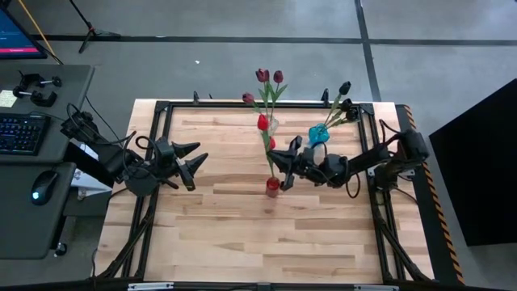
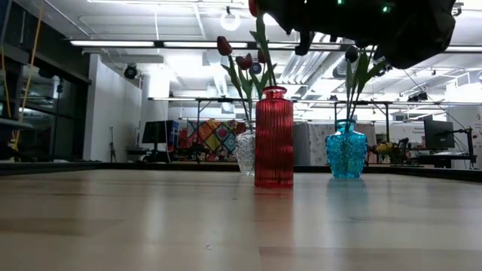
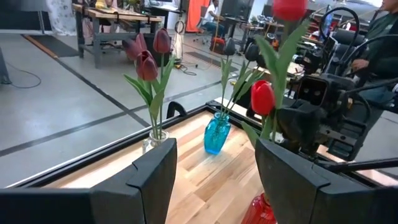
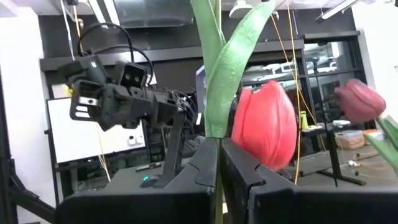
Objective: Sort flowers into vase by color
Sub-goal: Put the red flower into the red vase, then move the red vase to the top right of the table
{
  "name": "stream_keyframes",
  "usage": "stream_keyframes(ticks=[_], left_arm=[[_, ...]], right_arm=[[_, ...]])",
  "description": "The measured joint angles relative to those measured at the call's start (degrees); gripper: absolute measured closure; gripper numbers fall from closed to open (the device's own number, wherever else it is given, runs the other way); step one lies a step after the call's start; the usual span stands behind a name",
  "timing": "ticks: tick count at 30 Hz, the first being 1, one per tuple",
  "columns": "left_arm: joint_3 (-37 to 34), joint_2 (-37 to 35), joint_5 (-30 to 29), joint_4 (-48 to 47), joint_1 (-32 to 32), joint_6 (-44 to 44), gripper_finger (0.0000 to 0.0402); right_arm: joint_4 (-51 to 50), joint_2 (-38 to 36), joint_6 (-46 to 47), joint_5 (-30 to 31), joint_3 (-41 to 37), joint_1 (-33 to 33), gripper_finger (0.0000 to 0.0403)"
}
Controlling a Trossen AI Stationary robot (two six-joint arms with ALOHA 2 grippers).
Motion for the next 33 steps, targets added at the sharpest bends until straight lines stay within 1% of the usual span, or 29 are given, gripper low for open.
stream_keyframes(ticks=[6, 13, 18, 20, 22, 24, 28, 31, 33], left_arm=[[0.0, -0.06, 0.02, 0.0, 0.0, 0.51, 0.0195], [0.0, -0.07, 0.04, 0.0, 0.0, 0.49, 0.0195], [0.0, -0.07, 0.07, -0.28, 0.0, 0.51, 0.0195], [0.0, -0.07, 0.07, -0.42, 0.0, 0.52, 0.0195], [0.01, -0.07, 0.11, -0.42, 0.0, 1.29, 0.0195], [0.02, -0.07, 0.11, -0.42, 0.0, 2.1, 0.0195], [0.02, -0.07, 0.13, -0.43, 0.0, 2.4, 0.0195], [0.02, -0.07, 0.13, -0.44, 0.0, 2.41, 0.0195], [0.02, -0.07, 0.13, -0.44, 0.0, 2.41, 0.0195]], right_arm=[[-0.01, 1.57, 1.31, 0.01, 0.0, 0.07, 0.0403], [-0.02, 1.68, 1.68, 0.03, 0.0, 0.21, 0.0403], [-1.38, 1.68, 3.58, 0.09, 0.0, 0.75, 0.0403], [-1.79, 1.68, 4.42, 1.45, 0.0, 1.17, 0.0398], [-2.52, 1.68, 4.61, 3.66, 0.0, 1.82, 0.0384], [-2.84, 1.68, 4.16, 6.38, -0.02, 2.71, 0.0361], [-2.84, 1.68, 3.46, 11.67, 0.0, 4.77, 0.03], [-2.83, 1.68, 2.11, 13.55, -0.02, 6.31, 0.0251], [-2.84, 1.68, 1.62, 13.59, -0.02, 7.32, 0.0223]])
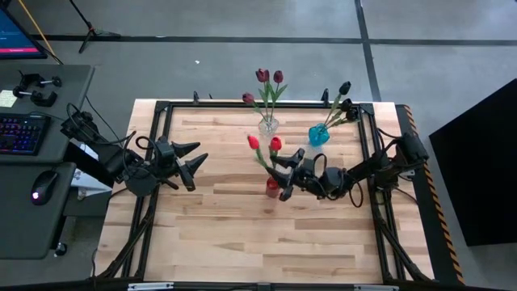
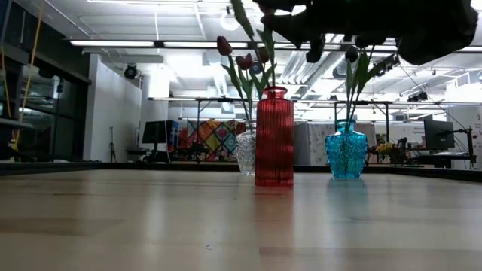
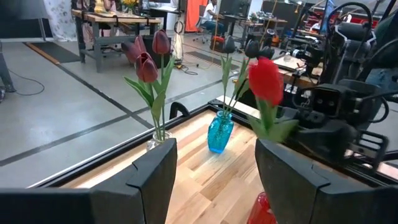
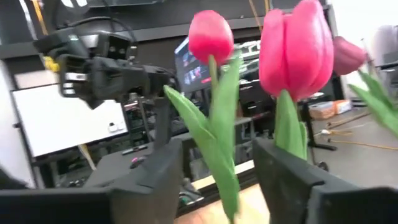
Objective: Sort flowers into vase by color
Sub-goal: Move the red vase to the top right of the table
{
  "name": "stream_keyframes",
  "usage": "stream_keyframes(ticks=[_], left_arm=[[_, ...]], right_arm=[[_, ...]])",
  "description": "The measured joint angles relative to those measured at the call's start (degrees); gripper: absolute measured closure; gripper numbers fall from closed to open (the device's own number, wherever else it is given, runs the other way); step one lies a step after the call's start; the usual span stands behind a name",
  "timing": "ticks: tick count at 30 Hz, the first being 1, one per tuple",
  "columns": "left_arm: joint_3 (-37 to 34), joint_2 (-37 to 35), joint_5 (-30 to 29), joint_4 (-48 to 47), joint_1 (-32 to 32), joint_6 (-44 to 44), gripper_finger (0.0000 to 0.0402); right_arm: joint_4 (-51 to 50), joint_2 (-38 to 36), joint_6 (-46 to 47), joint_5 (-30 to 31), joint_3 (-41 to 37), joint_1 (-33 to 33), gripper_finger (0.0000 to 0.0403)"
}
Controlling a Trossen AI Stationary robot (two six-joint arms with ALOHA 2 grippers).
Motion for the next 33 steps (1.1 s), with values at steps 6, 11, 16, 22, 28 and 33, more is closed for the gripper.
stream_keyframes(ticks=[6, 11, 16, 22, 28, 33], left_arm=[[0.02, 0.0, 0.0, -0.02, 0.0, 0.69, 0.0195], [0.02, 0.0, 0.0, -0.02, 0.0, 1.14, 0.0195], [0.02, 0.0, 0.5, -0.02, -0.02, 2.05, 0.0195], [0.02, 0.0, 0.54, -0.09, -0.11, 2.01, 0.0195], [0.02, 0.0, 0.57, -0.42, -0.09, 4.87, 0.0195], [0.02, 0.0, 0.34, -0.44, -0.04, 5.98, 0.0195]], right_arm=[[-0.02, -0.01, 3.23, -0.04, 0.0, 2.81, 0.0181], [-0.24, -0.02, 3.73, -0.08, 0.01, 4.98, 0.0179], [-0.27, -0.02, 3.65, -0.57, 0.0, 8.54, 0.0179], [-10.6, -2.12, 7.42, -0.46, 0.0, 14.78, 0.0179], [-43.68, -7.45, 30.99, 1.49, 0.02, 19.31, 0.0214], [-63.81, -7.54, 44.37, 2.5, 0.27, 17.87, 0.0351]])
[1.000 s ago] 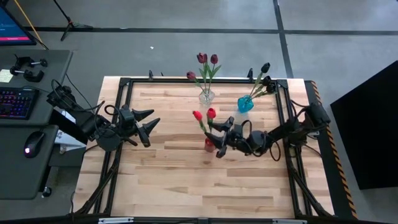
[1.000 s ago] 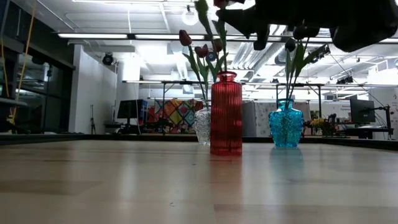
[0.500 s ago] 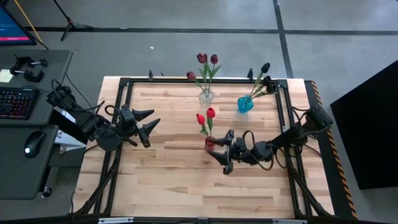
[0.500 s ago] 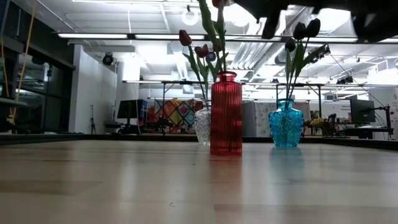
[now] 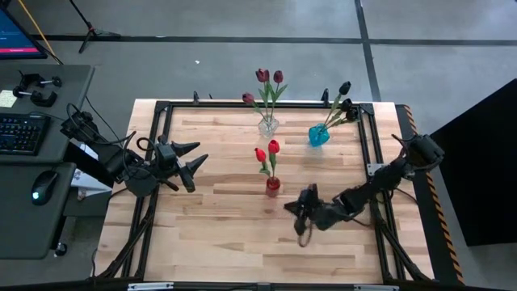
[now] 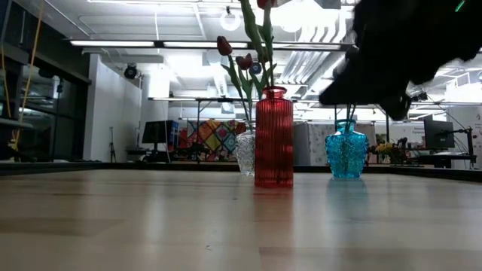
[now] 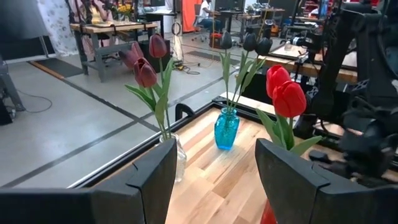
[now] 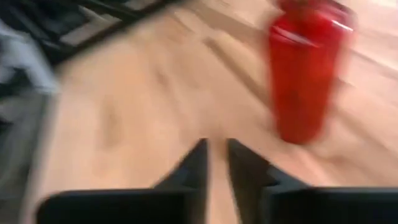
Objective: Sort flowers into vase by color
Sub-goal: Move the red vase to the top right of the table
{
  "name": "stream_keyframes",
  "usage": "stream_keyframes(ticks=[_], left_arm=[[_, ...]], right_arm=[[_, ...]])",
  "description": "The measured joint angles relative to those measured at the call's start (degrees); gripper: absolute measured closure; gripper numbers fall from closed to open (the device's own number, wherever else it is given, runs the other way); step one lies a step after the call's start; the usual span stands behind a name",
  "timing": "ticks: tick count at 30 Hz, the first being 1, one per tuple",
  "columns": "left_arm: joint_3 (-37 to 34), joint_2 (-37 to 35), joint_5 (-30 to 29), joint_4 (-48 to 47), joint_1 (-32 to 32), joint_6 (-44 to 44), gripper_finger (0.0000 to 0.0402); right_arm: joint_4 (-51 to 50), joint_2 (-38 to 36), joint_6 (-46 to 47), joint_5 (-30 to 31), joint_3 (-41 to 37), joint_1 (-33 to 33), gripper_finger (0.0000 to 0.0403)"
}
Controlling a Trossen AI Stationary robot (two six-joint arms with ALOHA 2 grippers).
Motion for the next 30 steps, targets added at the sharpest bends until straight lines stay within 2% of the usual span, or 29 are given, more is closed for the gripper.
stream_keyframes(ticks=[2, 4, 7, 11, 18, 30], left_arm=[[0.0, 0.0, -0.06, -0.02, 0.02, 0.01, 0.0195], [0.0, 0.0, -0.1, 0.0, 0.02, -0.13, 0.0195], [0.0, 0.0, -0.07, -0.04, 0.02, -0.52, 0.0195], [0.0, 0.0, 0.15, -0.07, 0.04, -0.58, 0.0195], [0.0, 0.0, 0.21, -1.56, 0.02, -0.76, 0.0195], [0.0, 0.17, 1.28, -13.01, 0.02, -13.24, 0.0195]], right_arm=[[-5.07, 0.75, 1.75, 0.02, 0.06, -1.77, 0.0388], [-6.32, 1.93, 1.92, -0.57, 0.06, -3.92, 0.0386], [-3.7, 3.44, -2.0, -5.15, 0.06, -6.96, 0.0398], [-0.1, 4.5, -5.96, -7.14, 0.08, -9.43, 0.04], [-1.75, 4.61, -9.95, -8.64, 0.1, -12.47, 0.0402], [3.2, 4.61, -15.05, -11.45, 0.1, -16.66, 0.0403]])
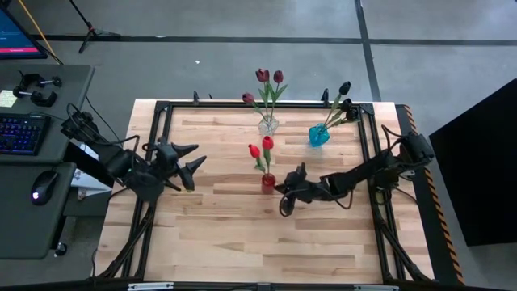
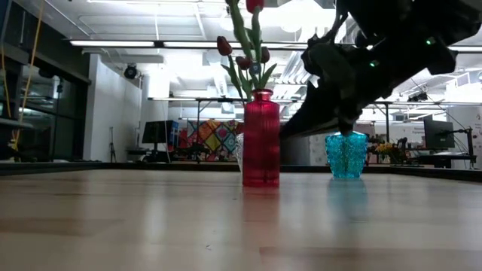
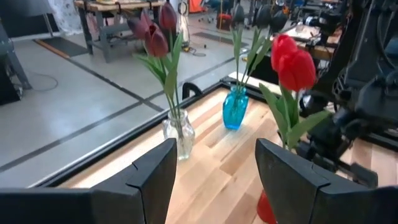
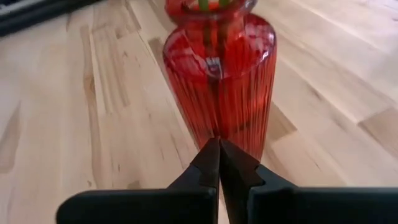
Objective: Sort flowers into vase by color
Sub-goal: Move the red vase to the top right of the table
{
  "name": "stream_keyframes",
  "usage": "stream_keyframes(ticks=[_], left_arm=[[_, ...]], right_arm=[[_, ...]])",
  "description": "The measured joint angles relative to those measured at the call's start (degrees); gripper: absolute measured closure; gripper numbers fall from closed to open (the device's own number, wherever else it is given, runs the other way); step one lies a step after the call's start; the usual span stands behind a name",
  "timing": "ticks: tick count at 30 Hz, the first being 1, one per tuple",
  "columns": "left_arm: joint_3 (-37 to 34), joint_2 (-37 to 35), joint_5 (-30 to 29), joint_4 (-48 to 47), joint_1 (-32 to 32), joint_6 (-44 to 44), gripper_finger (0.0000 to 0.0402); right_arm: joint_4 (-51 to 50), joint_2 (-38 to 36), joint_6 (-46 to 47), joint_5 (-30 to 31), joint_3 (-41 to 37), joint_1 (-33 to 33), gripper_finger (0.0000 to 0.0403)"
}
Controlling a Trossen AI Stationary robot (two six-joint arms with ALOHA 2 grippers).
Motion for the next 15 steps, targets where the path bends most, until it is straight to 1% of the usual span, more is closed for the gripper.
stream_keyframes(ticks=[6, 9, 11, 13, 15], left_arm=[[0.0, 2.0, 2.53, -5.7, 0.0, -7.6, 0.0195], [-1.83, 3.6, 3.6, -5.42, 0.0, -12.54, 0.0195], [-3.78, 4.57, 6.03, -3.94, -0.04, -15.96, 0.0195], [-6.19, 5.33, 9.73, -1.6, -0.05, -18.87, 0.0195], [-8.94, 6.2, 13.34, 2.49, -0.09, -20.78, 0.0195]], right_arm=[[1.71, 0.0, -0.9, -0.85, 0.0, -1.87, 0.0403], [2.99, 0.0, -1.3, -1.92, 0.0, -2.72, 0.0403], [3.45, 0.0, -1.32, -2.5, 0.0, -3.16, 0.0403], [3.44, 0.0, -1.3, -2.72, 0.0, -3.28, 0.0403], [3.44, 0.0, -1.3, -2.72, 0.0, -3.29, 0.0403]])
